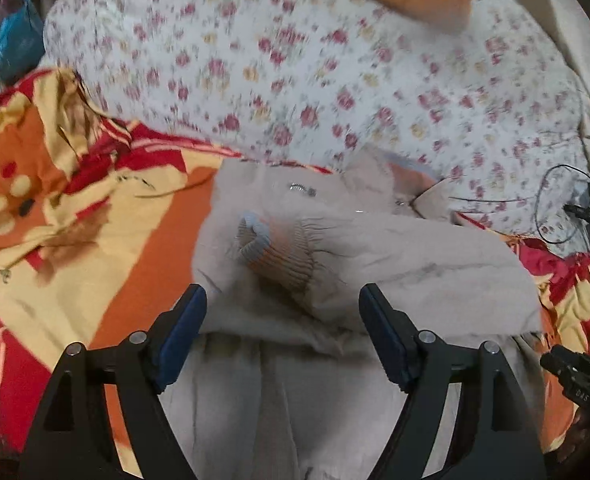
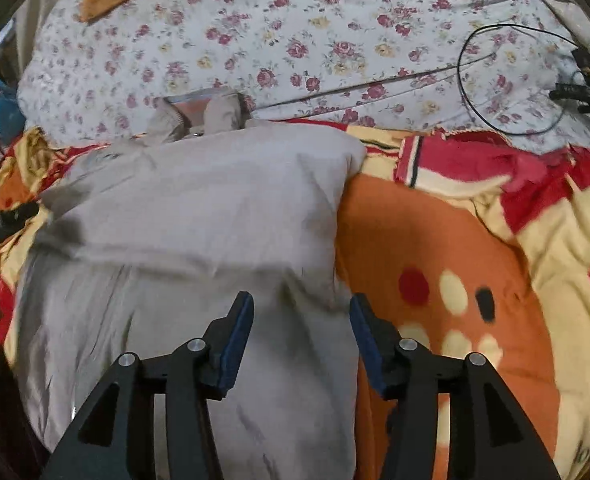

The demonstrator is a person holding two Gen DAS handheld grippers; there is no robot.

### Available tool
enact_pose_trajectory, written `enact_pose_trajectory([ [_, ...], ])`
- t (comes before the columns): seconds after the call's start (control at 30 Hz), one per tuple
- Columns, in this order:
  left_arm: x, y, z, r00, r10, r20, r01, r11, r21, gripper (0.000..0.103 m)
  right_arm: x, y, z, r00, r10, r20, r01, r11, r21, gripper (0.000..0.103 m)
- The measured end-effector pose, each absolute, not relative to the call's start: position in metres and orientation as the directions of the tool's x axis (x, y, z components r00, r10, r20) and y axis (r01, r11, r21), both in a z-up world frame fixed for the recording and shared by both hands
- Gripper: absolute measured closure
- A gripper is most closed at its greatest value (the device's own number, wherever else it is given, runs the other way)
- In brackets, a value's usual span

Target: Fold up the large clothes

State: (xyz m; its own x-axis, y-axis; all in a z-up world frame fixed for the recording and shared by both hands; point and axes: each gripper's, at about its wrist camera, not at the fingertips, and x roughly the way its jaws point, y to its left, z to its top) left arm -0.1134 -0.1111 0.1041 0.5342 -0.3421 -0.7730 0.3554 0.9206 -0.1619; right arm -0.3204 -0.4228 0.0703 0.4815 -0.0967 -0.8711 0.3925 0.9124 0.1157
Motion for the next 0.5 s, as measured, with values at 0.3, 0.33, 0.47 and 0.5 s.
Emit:
enact_pose_trajectory([
  [0.3,-0.151,-0.1,0.108,0.545,-0.327,-0.772,0.399,0.911,-0.104,0.023,-0.35,-0.428,0.069,0.497,-0.065,-0.866,0.451,0.871,0.194,0.038],
  [0.33,-0.153,-0.099,0.108,0.547,-0.324,-0.772,0.399,0.911,-0.1,0.023,-0.35,-0.43,0.068,0.501,-0.065,-0.863,0.456,0.867,0.199,0.037],
  [0.47,-0.157,-0.094,0.102,0.533,-0.313,-0.786,0.398,0.913,-0.093,0.023,-0.348,-0.43,0.066,0.508,-0.091,-0.857,0.467,0.865,0.185,0.034],
  [0.5,-0.158,-0.092,0.1,0.527,-0.312,-0.79,0.396,0.913,-0.096,0.023,-0.345,-0.43,0.063,0.505,-0.104,-0.857,0.466,0.869,0.169,0.034],
])
